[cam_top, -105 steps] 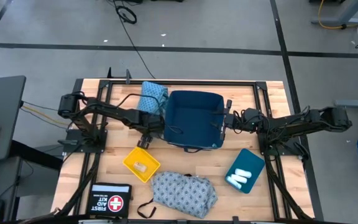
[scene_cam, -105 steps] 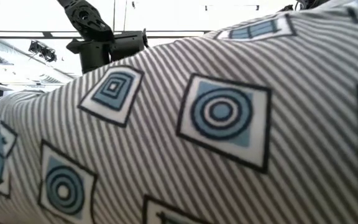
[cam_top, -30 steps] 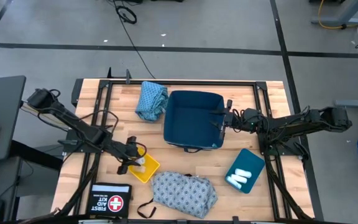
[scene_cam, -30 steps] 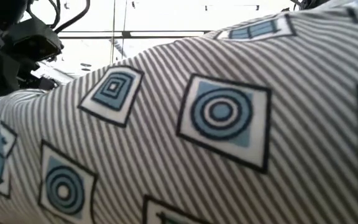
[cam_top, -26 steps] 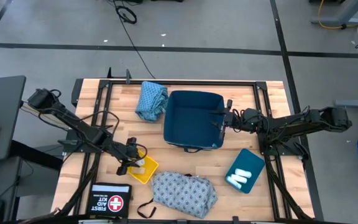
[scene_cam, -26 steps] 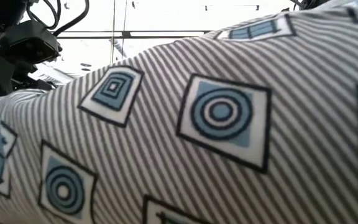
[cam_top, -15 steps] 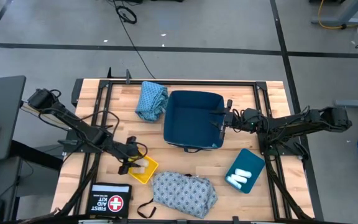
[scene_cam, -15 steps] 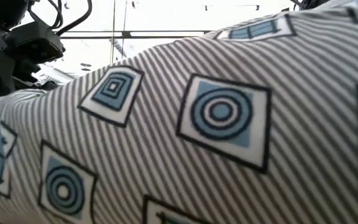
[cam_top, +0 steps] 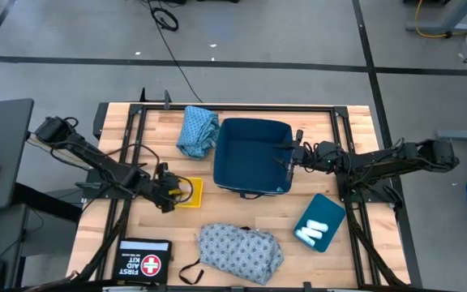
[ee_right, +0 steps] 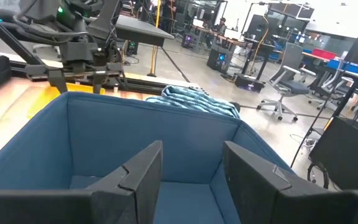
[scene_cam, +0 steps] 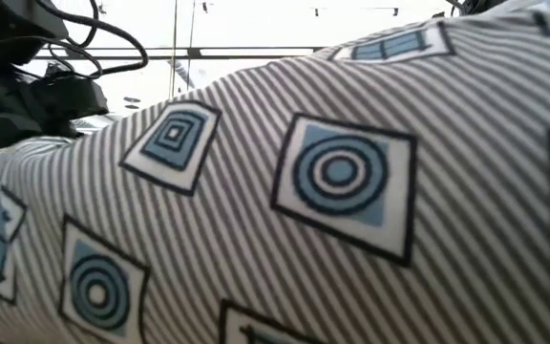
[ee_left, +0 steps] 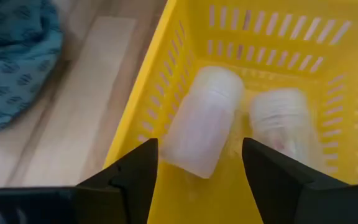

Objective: Pick & place medical supplies in basket/bin
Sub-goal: Put the transparent pill bottle into the yellow bin

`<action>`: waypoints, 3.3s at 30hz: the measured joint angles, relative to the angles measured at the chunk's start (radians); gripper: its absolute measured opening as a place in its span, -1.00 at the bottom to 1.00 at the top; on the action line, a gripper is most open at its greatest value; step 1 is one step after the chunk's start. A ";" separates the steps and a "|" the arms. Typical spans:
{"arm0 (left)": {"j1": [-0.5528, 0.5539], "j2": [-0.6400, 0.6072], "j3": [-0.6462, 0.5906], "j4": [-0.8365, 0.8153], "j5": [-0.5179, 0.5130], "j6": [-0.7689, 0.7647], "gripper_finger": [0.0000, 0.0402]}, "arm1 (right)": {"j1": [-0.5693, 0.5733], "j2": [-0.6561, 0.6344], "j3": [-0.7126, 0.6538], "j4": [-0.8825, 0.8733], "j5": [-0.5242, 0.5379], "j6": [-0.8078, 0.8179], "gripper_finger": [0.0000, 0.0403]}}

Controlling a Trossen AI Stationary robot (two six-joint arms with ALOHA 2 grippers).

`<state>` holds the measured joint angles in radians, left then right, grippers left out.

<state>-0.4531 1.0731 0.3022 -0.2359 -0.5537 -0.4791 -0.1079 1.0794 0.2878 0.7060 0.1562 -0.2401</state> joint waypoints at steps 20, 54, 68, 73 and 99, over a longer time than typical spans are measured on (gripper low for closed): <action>-0.047 0.038 0.203 0.066 0.308 0.212 -0.01 | 0.000 0.000 0.000 -0.001 0.000 -0.004 -0.13; -0.176 0.439 0.420 0.121 0.367 0.490 0.12 | 0.000 0.000 0.000 -0.048 0.002 0.019 -0.13; -0.183 0.460 0.421 0.152 0.374 0.516 0.11 | 0.000 0.000 0.000 -0.049 0.005 0.015 -0.13; -0.183 0.528 0.446 0.147 0.374 0.558 0.11 | 0.000 0.000 0.000 -0.052 0.006 0.015 -0.13; -0.164 0.672 0.517 0.124 0.490 0.503 -0.36 | 0.000 0.000 0.000 -0.045 0.006 0.019 -0.13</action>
<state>-0.6171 1.7447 0.8192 -0.1116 -0.0641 0.0240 -0.1080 1.0794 0.2882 0.6611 0.1627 -0.2212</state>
